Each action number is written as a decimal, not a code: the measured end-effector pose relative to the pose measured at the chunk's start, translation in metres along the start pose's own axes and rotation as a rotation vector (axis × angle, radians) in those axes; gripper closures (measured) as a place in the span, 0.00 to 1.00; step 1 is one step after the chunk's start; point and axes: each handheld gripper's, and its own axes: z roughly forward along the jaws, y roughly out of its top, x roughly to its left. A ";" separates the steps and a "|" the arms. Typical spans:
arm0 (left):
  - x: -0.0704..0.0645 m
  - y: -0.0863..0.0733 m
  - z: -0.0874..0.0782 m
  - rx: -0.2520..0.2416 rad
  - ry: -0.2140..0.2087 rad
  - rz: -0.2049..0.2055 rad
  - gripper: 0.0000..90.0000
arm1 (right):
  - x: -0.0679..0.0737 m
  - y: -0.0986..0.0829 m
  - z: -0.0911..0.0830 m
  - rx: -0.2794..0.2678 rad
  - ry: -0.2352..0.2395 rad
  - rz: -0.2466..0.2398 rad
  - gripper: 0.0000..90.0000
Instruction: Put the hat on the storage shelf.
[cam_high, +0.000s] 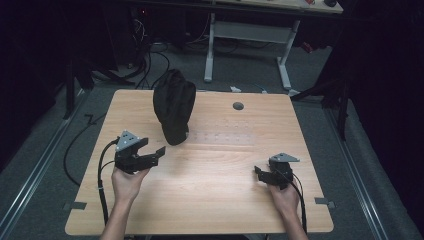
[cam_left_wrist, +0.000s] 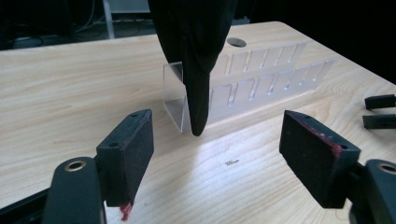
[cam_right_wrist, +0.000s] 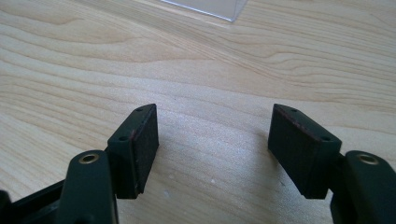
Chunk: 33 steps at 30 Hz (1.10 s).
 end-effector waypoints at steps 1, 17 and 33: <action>0.000 -0.001 0.000 0.000 0.000 0.000 0.29 | 0.000 0.000 0.000 0.000 0.000 0.000 0.37; 0.012 -0.032 -0.003 0.058 0.029 -0.002 0.29 | 0.000 0.000 0.000 -0.001 0.000 -0.003 0.37; 0.027 -0.063 0.005 0.118 0.081 0.003 0.30 | 0.000 0.000 0.000 -0.001 0.000 -0.005 0.37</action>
